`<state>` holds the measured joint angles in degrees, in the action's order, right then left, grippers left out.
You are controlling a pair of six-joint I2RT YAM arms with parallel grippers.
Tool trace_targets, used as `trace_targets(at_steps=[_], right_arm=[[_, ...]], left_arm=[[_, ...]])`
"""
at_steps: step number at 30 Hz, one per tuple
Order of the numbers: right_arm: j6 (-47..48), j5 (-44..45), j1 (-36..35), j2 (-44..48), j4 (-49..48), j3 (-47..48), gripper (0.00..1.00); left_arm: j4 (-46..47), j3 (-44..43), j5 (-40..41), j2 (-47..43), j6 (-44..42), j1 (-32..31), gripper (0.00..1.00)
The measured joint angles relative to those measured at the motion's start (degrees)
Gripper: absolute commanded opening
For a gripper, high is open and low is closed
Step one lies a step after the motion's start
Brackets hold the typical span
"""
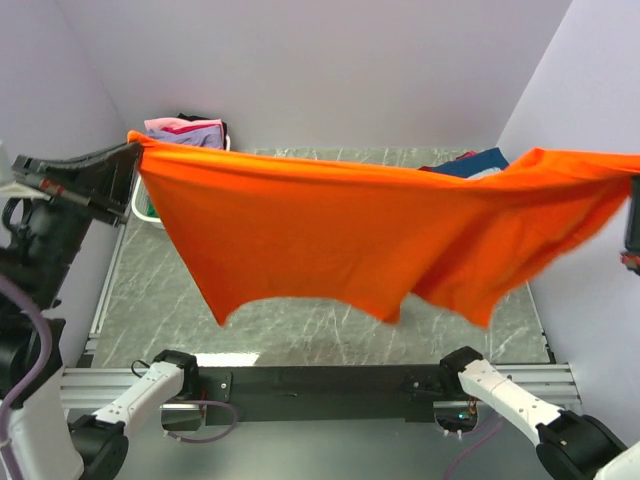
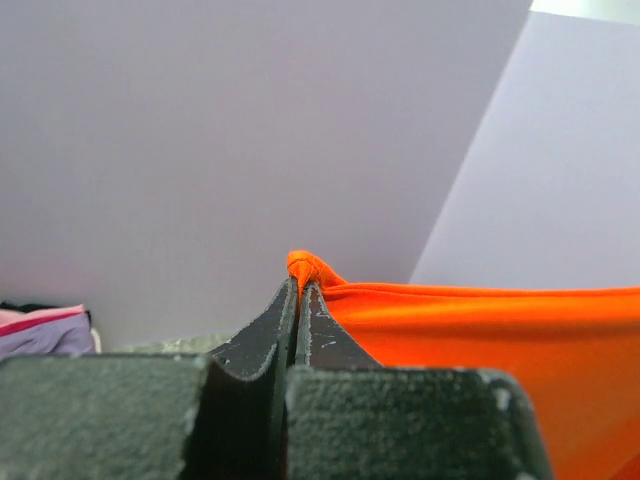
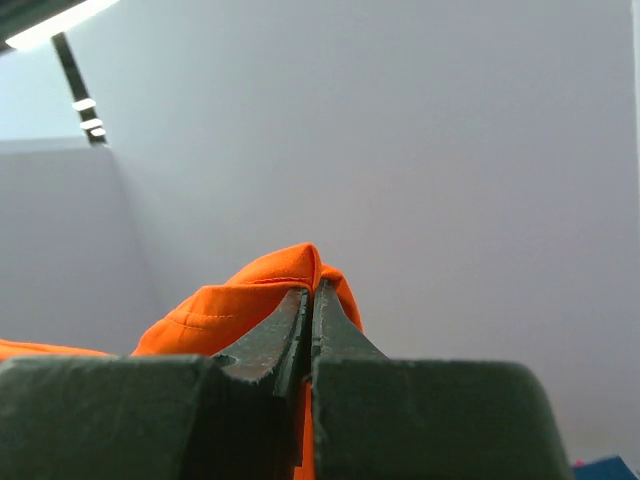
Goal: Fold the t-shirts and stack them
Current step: Flatten the tshirt out
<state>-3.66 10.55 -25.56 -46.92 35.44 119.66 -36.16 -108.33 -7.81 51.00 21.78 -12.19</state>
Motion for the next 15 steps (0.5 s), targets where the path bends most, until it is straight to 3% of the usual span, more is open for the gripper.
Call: trace_targets(at_steps=[4, 9, 12, 15], right_arm=[[-0.35, -1.22, 0.09, 1.03, -0.74, -0.37, 0.0], [0.07, 0.46, 0.11, 1.27, -6.51, -12.98, 0.0], [0.83, 2.84, 0.11, -2.1, -10.67, -23.98, 0.0], [1.64, 5.01, 0.55, -11.15, -15.45, -31.45, 0.0]], left_arm=[[3.06, 3.82, -2.21, -2.38, 1.42, 0.0, 0.01], [8.41, 17.53, -1.27, -1.07, 2.58, 0.0, 0.01], [11.15, 26.29, 1.57, 4.7, 2.97, 0.0, 0.0], [12.92, 32.02, 4.26, 14.32, 2.99, 0.0, 0.01]])
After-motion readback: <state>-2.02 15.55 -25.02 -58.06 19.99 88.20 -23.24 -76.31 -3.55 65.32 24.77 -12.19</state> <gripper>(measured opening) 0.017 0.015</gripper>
